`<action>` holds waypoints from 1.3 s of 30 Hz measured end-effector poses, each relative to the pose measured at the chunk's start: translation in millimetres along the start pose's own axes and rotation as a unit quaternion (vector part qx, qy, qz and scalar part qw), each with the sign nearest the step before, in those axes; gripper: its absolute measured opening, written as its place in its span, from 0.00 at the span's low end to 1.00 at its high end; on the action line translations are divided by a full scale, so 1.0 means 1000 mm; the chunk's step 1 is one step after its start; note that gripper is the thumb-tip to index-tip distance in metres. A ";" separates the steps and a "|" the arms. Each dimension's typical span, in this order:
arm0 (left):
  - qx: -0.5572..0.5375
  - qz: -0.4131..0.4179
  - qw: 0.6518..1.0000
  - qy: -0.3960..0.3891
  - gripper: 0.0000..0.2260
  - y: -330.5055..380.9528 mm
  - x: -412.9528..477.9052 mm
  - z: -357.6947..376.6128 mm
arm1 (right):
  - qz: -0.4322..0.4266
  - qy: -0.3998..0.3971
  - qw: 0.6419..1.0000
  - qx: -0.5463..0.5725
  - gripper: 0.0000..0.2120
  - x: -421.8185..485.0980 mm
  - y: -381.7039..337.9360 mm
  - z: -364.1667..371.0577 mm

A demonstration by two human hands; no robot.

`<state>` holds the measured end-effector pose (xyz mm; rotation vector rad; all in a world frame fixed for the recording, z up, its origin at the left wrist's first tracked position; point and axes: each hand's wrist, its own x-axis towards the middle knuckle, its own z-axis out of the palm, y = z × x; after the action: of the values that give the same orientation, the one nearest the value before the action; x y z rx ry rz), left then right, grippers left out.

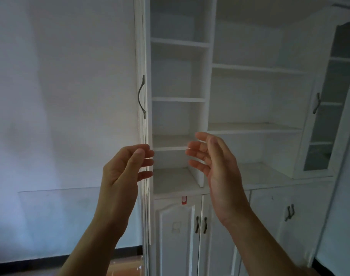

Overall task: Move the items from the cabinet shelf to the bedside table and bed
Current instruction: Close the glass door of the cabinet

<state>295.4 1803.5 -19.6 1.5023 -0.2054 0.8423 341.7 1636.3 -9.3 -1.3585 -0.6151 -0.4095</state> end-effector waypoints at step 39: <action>0.066 0.081 0.992 0.064 0.12 -0.086 0.258 0.010 | -0.211 -0.045 0.967 -0.137 0.29 0.241 0.108 0.109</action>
<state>533.7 1899.3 70.2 1.5629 -0.1803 1.0965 576.4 1780.6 67.3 -1.5129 -0.9566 -0.8039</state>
